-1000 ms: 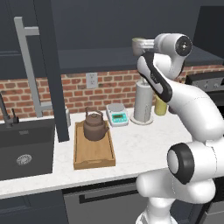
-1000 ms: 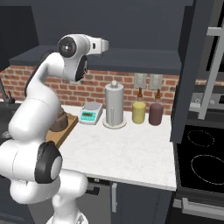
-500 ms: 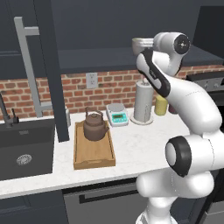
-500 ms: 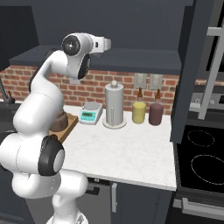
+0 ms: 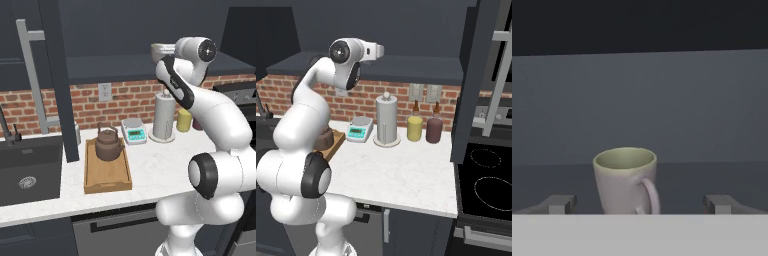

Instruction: Pick the kettle from the counter and place it on the tray. Then pick the mug from the cabinet and place it on the tray. Then close the cabinet doors.

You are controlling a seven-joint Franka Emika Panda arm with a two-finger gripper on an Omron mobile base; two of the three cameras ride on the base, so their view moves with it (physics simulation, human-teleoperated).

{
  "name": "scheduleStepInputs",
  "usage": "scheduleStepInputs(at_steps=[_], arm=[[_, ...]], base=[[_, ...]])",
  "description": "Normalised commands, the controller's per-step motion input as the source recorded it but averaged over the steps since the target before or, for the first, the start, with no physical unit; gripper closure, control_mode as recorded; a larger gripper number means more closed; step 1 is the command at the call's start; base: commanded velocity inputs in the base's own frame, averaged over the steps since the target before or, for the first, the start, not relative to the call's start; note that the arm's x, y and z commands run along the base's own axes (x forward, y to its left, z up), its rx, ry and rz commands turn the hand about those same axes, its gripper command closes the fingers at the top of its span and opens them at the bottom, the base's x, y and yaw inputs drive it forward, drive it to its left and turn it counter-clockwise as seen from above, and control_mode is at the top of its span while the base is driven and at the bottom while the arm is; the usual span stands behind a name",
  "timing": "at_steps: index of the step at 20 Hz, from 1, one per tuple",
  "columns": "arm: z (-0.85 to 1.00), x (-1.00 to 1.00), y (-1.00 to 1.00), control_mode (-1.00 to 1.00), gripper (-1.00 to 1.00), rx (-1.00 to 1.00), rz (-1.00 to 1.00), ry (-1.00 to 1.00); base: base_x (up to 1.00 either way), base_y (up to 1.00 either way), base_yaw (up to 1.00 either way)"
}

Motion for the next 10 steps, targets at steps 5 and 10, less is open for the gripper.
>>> scheduleStepInputs(at_steps=[5,10], arm=[[0.0,0.0,-0.02,-1.0,-1.0,0.0,0.0,0.0],[0.0,0.01,0.0,-1.0,-1.0,0.0,0.0,0.0]], base=[[0.0,0.0,0.0],[0.0,0.0,0.0]])
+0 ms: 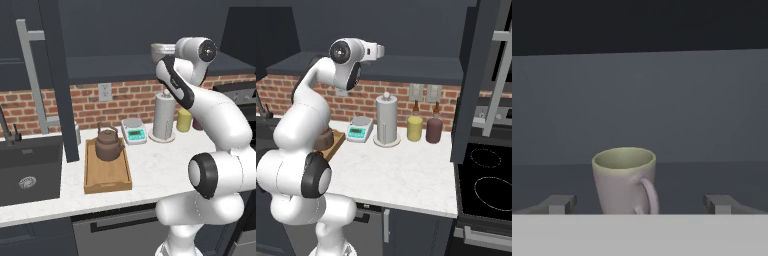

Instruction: Pick the kettle from the counter and place it on the tray. Then pick the mug from the cabinet and place it on the tray. Then close the cabinet doors.

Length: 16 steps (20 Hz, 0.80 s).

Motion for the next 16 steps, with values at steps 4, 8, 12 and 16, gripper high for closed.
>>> scheduleStepInputs(at_steps=[4,8,12,16], arm=[[0.0,0.03,0.0,-1.0,-1.0,0.0,0.0,0.0],[0.0,0.08,0.0,-1.0,-1.0,0.0,0.0,0.0],[-0.06,0.18,0.0,-1.0,-1.0,0.0,0.01,0.0],[-0.11,0.12,-0.01,-1.0,-1.0,0.0,0.01,0.0]], base=[[0.0,0.0,0.0],[0.0,0.0,0.0],[0.0,0.0,0.0],[0.0,0.0,0.0]])
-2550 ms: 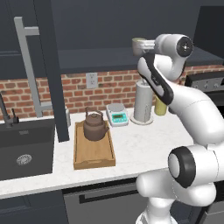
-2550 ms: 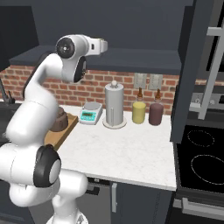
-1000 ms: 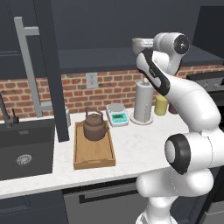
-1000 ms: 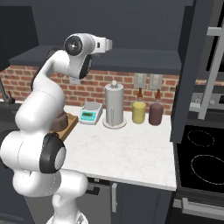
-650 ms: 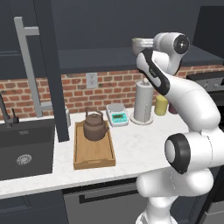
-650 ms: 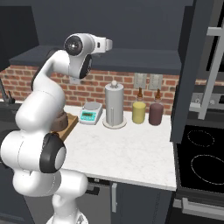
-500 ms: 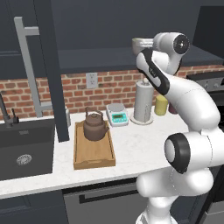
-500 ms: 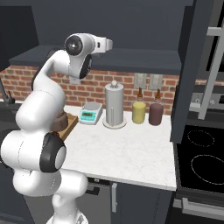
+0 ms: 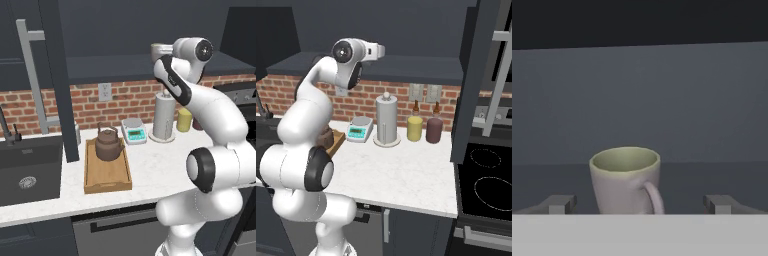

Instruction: Pick the kettle from the counter and place it on the tray. Then pick the mug from the cabinet and place it on the tray. Then close the cabinet doors.

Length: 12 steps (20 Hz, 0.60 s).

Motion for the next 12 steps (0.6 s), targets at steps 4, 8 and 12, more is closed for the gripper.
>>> scheduleStepInputs(at_steps=[4,8,12], arm=[[-0.12,0.08,-0.01,-1.0,-1.0,0.0,0.01,0.0],[-0.05,0.07,-0.02,-1.0,-1.0,0.0,0.01,0.0],[-0.01,0.06,-0.03,-1.0,-1.0,0.0,0.0,0.0]], base=[[0.0,0.0,0.0],[0.0,0.0,0.0],[0.0,0.0,0.0]])
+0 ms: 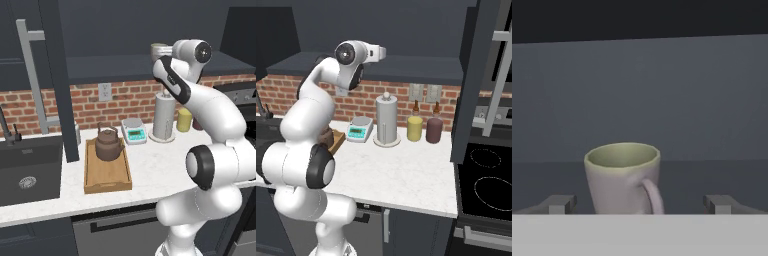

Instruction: Pick the kettle from the counter and place it on the tray. Then pick the mug from the cabinet and place it on the tray. Then close the cabinet doors.

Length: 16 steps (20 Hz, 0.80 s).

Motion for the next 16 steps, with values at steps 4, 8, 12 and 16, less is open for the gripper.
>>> scheduleStepInputs(at_steps=[4,8,12,16], arm=[[-0.01,0.07,-0.03,-1.0,-1.0,0.0,0.0,0.0],[-0.01,0.06,-0.03,-1.0,-1.0,0.0,0.0,0.0],[-0.02,0.03,-0.01,-1.0,-1.0,0.0,0.0,0.0],[-0.05,0.02,0.0,-1.0,-1.0,0.0,0.0,0.0]], base=[[0.0,0.0,0.0],[0.0,0.0,0.0],[0.0,0.0,0.0],[0.0,0.0,0.0]])
